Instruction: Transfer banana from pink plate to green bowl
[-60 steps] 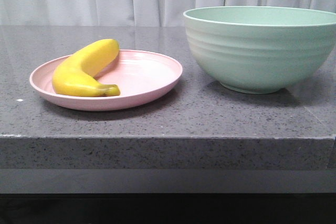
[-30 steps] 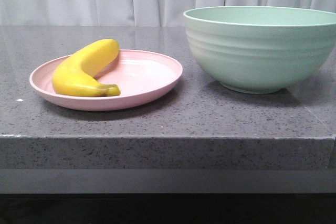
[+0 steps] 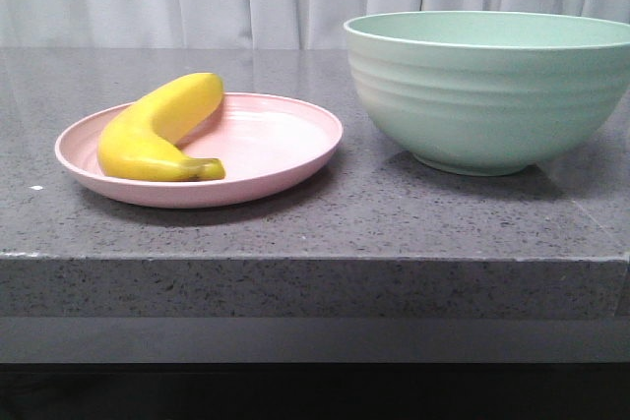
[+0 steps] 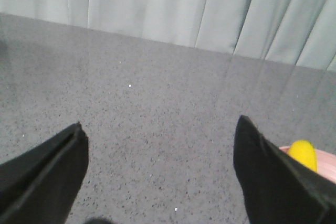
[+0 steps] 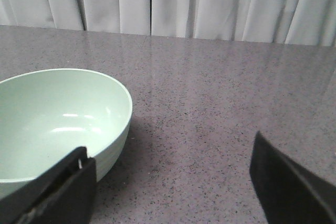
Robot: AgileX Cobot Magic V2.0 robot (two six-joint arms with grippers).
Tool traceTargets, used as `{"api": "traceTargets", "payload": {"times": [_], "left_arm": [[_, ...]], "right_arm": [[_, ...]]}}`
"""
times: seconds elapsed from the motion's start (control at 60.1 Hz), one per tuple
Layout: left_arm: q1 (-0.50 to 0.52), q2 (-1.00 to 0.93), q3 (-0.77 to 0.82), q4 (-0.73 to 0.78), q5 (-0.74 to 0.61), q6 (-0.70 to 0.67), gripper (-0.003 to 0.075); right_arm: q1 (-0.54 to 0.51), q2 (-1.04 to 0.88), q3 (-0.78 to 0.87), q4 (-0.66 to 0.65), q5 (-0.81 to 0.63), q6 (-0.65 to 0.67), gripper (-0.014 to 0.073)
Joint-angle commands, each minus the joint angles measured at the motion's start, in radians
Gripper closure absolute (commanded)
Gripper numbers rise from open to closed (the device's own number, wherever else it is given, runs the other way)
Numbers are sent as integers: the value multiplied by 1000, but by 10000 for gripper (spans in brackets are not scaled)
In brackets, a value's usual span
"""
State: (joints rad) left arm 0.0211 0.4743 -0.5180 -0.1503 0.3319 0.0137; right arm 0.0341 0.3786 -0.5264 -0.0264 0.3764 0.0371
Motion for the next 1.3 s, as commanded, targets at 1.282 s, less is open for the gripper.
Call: {"api": "traceTargets", "payload": {"times": [1.282], "left_arm": [[-473,1081,-675,-47,362,50,183]], "right_arm": [[1,14,-32,-2,-74,-10,-18]]}}
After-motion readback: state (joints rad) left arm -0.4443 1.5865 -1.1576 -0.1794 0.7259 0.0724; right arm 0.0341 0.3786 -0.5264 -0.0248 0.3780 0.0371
